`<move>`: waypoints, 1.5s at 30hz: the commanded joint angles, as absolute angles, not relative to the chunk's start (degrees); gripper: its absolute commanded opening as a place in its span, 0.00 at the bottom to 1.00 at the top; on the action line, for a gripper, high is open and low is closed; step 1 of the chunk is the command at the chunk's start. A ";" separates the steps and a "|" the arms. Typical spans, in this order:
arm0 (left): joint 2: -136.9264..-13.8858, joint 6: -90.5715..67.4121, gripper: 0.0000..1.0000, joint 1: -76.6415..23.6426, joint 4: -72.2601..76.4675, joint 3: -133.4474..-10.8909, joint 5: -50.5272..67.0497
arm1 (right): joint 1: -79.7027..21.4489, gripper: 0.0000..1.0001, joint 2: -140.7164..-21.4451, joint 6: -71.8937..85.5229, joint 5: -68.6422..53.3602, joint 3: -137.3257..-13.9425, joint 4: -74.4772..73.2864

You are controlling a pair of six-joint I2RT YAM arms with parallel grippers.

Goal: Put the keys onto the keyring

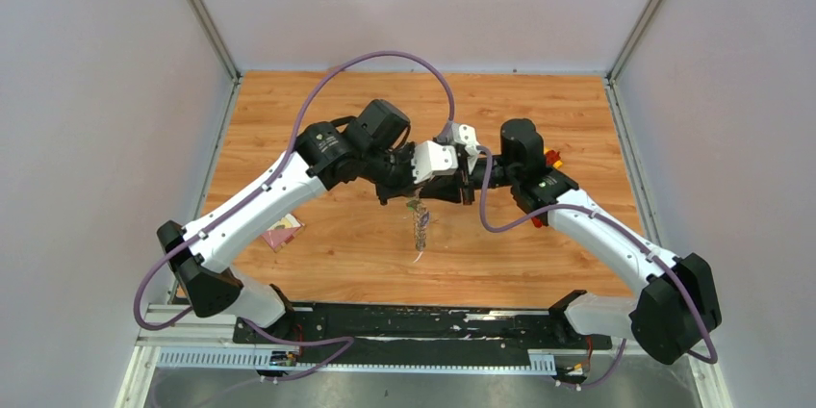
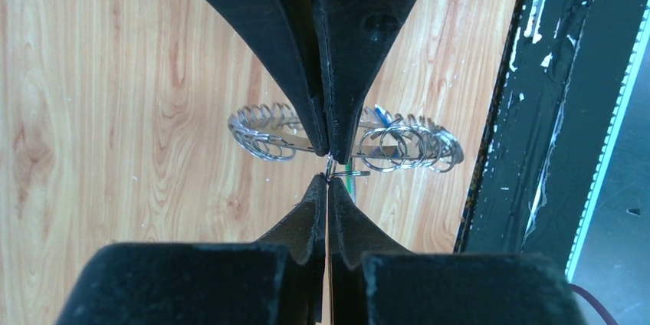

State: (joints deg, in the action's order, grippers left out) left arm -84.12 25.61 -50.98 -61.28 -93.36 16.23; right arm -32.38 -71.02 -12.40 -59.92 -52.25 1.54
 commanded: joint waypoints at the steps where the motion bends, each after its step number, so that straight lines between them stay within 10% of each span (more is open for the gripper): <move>1: -80.38 24.31 0.05 -48.99 -55.43 -92.41 20.41 | -32.93 0.00 -68.76 -13.91 -58.21 -55.16 1.75; 17: -73.23 32.07 0.37 -46.56 -49.50 -84.52 23.14 | -30.62 0.00 -67.49 -8.00 -61.70 -55.37 5.43; 45: -66.99 33.22 0.29 -45.70 -33.29 -71.64 30.67 | -28.97 0.00 -68.20 -2.25 -67.06 -53.35 12.37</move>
